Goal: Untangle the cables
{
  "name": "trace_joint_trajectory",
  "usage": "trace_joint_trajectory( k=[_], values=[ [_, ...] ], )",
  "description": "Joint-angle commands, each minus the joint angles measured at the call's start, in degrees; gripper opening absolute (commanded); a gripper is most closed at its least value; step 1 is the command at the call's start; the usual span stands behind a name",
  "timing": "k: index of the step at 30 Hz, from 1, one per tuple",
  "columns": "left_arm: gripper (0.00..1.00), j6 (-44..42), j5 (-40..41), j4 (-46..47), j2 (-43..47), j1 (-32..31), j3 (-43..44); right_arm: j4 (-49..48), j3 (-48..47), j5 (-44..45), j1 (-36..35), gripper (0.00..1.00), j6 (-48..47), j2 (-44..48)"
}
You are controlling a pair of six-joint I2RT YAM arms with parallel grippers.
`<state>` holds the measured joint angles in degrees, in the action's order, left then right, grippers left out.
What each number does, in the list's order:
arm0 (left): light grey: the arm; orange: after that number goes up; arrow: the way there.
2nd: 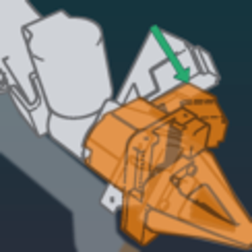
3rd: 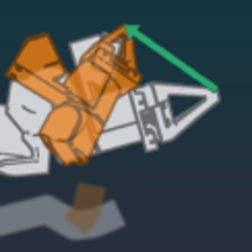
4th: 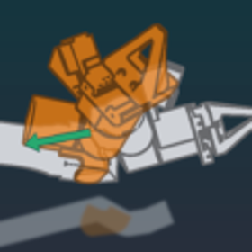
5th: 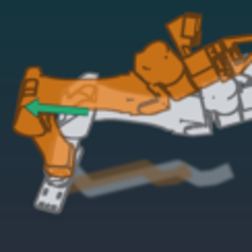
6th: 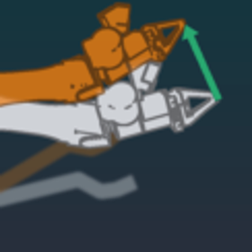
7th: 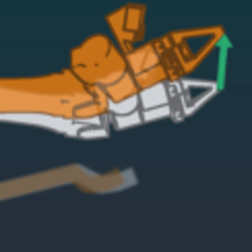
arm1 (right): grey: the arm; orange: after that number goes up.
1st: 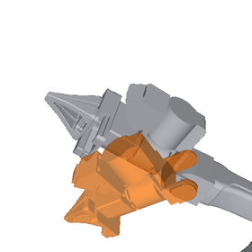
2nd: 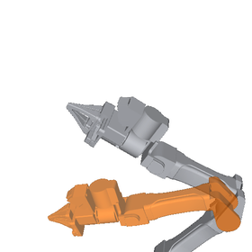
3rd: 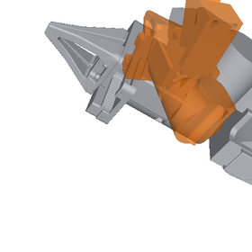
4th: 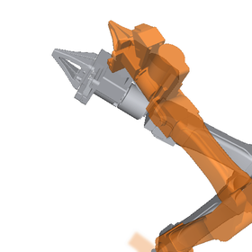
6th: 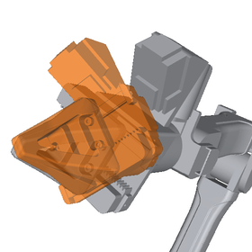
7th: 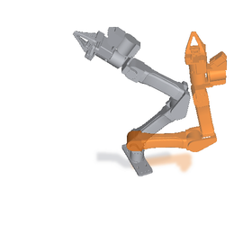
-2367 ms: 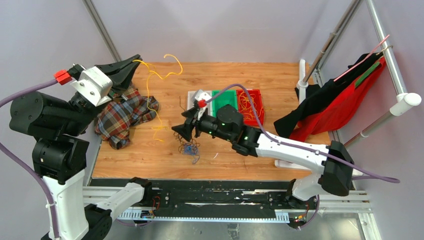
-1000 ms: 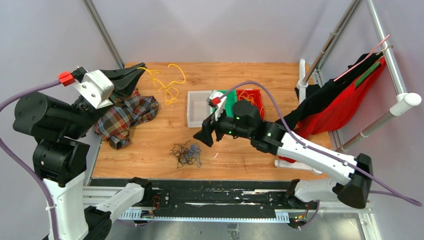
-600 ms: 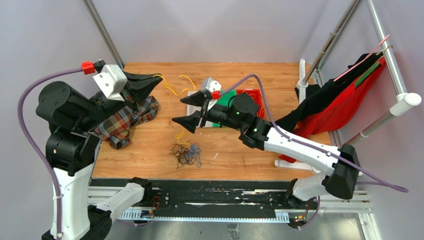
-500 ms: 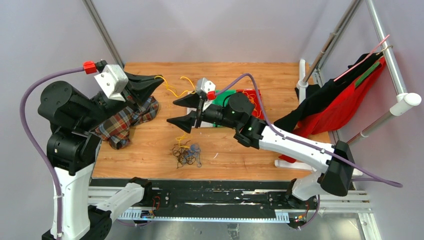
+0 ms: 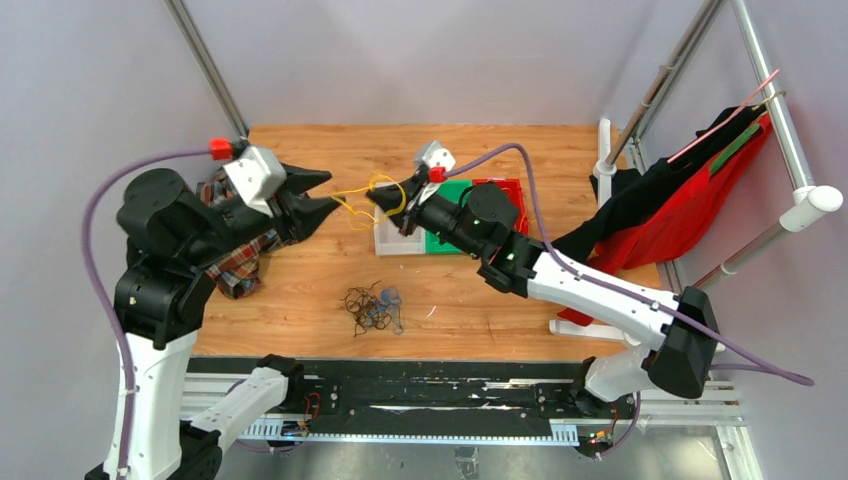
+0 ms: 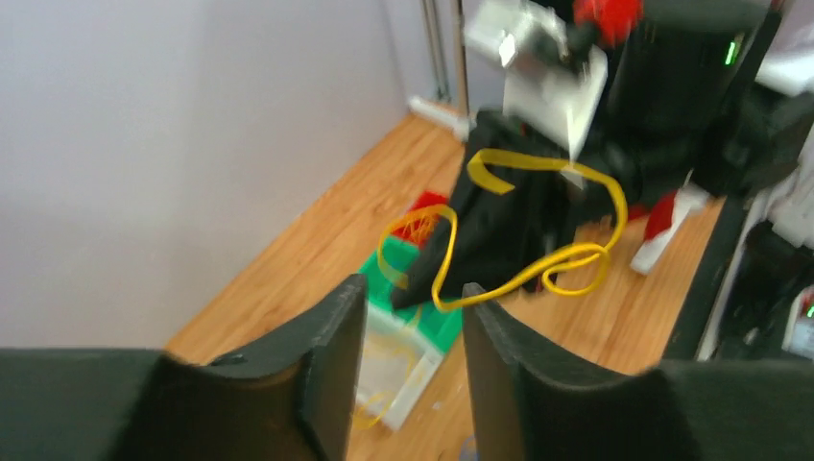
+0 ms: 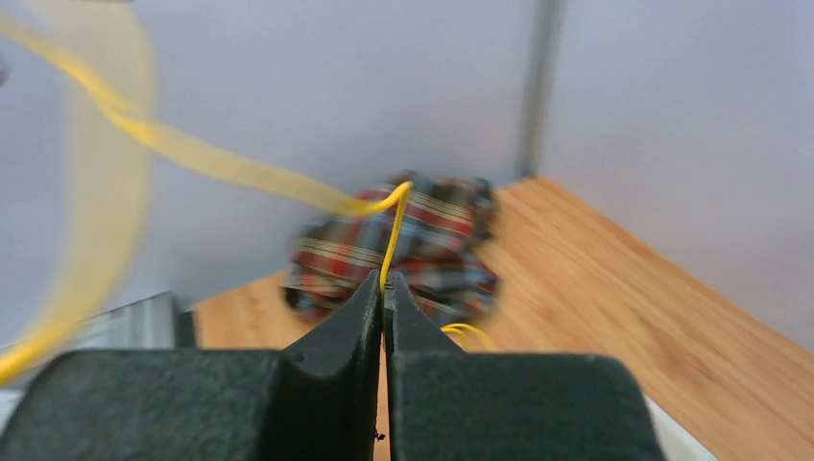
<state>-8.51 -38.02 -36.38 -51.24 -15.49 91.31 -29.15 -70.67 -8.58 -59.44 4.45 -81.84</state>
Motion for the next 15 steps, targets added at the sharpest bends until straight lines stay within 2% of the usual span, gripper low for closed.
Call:
trace_joint_trajectory(
  k=[1, 6, 9, 15],
  values=[
    [0.55, -7.4, -0.7, -11.3, -0.4, 0.3, -4.7, 5.6, 5.3, 18.1, 6.5, 0.01, -1.1, 5.2],
    [0.79, -20.0, 3.0, -20.3, -1.0, 0.3, -9.3, 8.3, 13.6, 27.0, 16.2, 0.01, -0.1, 11.0],
    [0.83, -23.3, 4.6, -20.8, -0.4, 0.3, -11.6, 10.4, 16.0, 29.2, 21.8, 0.01, 0.9, 12.9],
    [0.83, -27.3, 6.8, -21.4, 0.2, 0.3, -18.2, 10.6, 17.4, 27.2, 30.6, 0.01, 4.2, 12.7]
  ],
)
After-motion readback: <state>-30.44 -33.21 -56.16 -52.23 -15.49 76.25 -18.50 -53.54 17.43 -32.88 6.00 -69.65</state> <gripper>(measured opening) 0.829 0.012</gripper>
